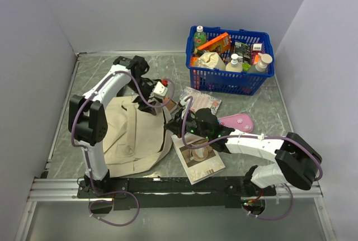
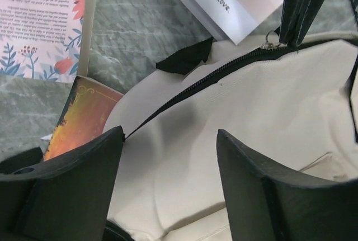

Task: Pack the student bag
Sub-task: Unzip the student bag at the center of the board.

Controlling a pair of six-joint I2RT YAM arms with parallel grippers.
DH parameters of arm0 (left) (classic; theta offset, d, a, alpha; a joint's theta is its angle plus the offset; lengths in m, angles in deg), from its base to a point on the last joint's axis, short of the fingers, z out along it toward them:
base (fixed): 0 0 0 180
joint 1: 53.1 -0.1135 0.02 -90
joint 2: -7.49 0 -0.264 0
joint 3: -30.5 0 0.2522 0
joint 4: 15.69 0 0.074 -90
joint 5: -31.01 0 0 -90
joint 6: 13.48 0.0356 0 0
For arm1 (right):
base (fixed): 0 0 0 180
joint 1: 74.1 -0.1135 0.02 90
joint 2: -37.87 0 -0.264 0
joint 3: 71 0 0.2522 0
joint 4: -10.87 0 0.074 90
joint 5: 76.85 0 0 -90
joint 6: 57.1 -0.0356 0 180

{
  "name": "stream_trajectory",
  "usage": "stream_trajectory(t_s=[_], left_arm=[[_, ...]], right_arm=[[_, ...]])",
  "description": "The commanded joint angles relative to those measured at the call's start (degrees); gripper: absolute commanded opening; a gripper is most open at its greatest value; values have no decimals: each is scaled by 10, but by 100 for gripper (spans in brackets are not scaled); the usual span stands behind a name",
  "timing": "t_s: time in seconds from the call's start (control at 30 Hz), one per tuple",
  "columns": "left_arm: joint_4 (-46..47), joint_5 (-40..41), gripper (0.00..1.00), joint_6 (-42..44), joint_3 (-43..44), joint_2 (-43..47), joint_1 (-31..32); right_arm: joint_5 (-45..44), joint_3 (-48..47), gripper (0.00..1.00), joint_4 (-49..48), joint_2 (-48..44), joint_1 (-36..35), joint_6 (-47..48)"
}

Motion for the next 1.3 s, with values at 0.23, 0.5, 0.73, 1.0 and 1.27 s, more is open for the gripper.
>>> stream_trajectory(t_s=[0.23, 0.5, 0.73, 1.0, 1.27], left_arm=[[-8, 39, 32, 38, 9, -10, 39], [-19, 91, 1, 23, -9, -14, 52], [73, 102, 1, -129, 61, -26, 26], [102, 152, 1, -202, 114, -42, -2], [192, 183, 1, -276, 67, -19, -12]], right_arm=[[19, -22, 0, -49, 2, -4, -5], [13, -11, 0, -47, -11, -2, -2], [11, 14, 0, -40, -20, -11, -7], [0, 19, 0, -31, -10, -60, -10], [15, 2, 0, -21, 6, -113, -11]])
